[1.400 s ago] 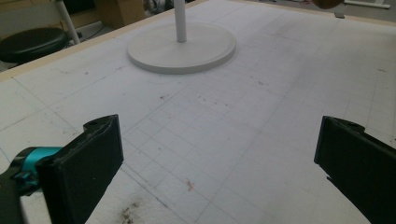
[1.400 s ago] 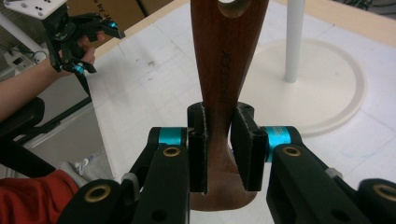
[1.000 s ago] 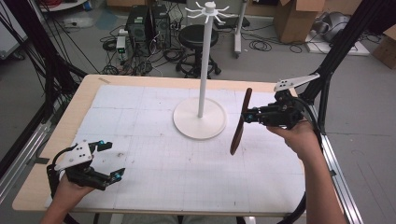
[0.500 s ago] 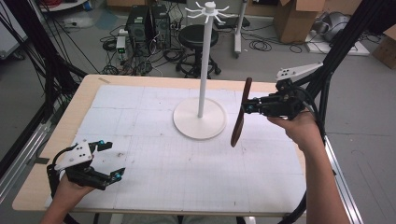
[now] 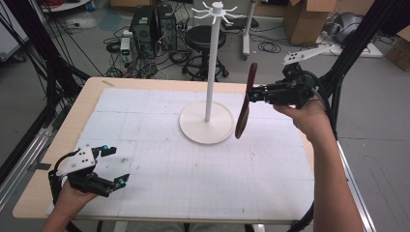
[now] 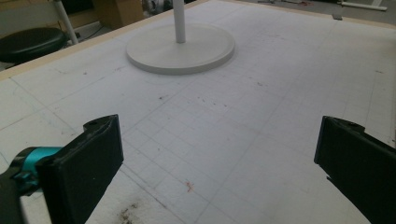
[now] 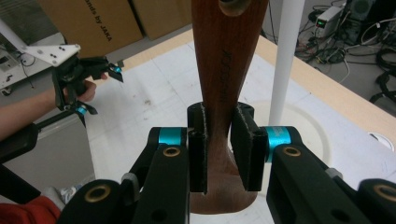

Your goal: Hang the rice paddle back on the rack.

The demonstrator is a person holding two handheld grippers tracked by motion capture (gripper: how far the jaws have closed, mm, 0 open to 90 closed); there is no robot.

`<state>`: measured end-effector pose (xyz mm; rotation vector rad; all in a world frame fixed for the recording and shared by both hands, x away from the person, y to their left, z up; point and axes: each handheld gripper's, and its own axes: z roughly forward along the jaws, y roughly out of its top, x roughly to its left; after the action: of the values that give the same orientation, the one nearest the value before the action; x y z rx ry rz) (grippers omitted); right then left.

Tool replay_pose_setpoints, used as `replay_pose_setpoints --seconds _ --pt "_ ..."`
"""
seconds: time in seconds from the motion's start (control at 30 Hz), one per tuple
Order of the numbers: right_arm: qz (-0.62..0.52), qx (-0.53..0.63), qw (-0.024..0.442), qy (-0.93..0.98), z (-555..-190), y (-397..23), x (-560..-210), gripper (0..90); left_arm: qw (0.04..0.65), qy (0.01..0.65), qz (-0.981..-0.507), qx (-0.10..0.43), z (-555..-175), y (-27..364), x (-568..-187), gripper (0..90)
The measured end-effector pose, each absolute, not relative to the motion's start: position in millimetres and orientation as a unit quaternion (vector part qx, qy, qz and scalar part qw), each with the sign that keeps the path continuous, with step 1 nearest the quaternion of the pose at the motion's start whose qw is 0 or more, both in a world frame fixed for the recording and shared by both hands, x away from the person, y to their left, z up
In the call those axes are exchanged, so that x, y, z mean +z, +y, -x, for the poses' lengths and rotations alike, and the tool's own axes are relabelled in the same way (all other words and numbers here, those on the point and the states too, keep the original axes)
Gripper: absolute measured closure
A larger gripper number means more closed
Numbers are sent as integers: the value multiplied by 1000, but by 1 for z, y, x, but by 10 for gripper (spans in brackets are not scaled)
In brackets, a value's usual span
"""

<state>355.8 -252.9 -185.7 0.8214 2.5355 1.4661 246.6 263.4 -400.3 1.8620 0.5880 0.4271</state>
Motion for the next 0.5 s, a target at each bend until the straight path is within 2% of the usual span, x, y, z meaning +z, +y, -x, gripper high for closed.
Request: replay_pose_setpoints --seconds 0.5 --pt "-269 485 60 830 -370 -240 -158 775 546 246 -782 174 -246 264 -398 17"
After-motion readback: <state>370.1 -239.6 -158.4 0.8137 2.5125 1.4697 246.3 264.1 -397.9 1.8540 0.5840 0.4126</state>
